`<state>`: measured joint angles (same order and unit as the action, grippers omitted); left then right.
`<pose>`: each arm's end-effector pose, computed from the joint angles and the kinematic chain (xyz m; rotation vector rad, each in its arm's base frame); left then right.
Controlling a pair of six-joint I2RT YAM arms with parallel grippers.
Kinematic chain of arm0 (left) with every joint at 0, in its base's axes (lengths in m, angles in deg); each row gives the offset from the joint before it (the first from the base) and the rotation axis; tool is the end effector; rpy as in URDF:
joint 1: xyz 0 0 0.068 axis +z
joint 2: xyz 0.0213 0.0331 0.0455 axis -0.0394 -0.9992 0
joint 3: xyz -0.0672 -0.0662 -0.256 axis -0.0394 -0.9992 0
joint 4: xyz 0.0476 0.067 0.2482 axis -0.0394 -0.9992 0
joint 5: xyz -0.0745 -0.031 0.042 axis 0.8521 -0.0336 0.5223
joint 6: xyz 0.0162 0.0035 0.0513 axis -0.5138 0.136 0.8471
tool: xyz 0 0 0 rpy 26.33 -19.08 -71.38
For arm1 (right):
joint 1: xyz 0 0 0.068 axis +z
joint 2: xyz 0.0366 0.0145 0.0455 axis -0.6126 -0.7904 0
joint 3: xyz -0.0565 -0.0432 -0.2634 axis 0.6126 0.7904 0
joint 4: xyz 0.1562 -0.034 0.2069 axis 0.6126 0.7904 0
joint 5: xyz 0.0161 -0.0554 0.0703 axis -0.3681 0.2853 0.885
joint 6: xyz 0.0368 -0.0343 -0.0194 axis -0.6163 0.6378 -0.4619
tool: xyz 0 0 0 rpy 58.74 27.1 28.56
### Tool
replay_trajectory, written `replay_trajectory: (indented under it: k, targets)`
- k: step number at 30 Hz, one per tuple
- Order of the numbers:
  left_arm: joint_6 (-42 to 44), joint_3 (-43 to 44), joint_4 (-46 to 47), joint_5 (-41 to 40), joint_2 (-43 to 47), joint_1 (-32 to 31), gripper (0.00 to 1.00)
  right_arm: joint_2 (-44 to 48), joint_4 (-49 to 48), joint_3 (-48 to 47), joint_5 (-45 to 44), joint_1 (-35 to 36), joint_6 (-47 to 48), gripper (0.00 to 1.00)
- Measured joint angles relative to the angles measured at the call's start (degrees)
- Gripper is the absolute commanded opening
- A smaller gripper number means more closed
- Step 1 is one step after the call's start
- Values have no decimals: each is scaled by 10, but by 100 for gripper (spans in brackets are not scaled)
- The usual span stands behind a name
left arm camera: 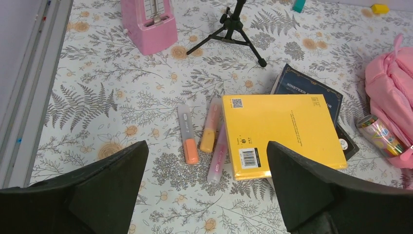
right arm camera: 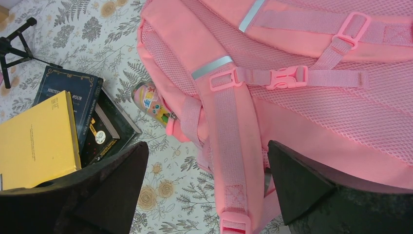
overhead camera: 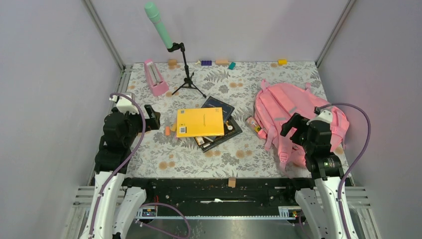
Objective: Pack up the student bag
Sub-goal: Adjust the student bag at the center of the board.
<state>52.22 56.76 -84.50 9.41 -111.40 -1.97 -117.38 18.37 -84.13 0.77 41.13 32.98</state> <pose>0.1376 -0.0118 0.3408 -0.0702 1.8832 -0.2221 0.1287 0.0035 0.3004 0.3997 1.9482 0.1773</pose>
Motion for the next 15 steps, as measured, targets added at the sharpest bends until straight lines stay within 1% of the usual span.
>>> replay_trajectory:
  k: [7, 12, 15]
  targets:
    - [-12, 0, 5, 3, 4, 0, 99, -4, 1, 0, 7, 0, 1, 100]
    - [-21, 0, 11, -6, -8, 0, 99, -4, 2, 0, 47, 0, 8, 100]
    - [-36, 10, 19, 12, -31, 0, 99, -7, 3, -3, 69, 0, 10, 100]
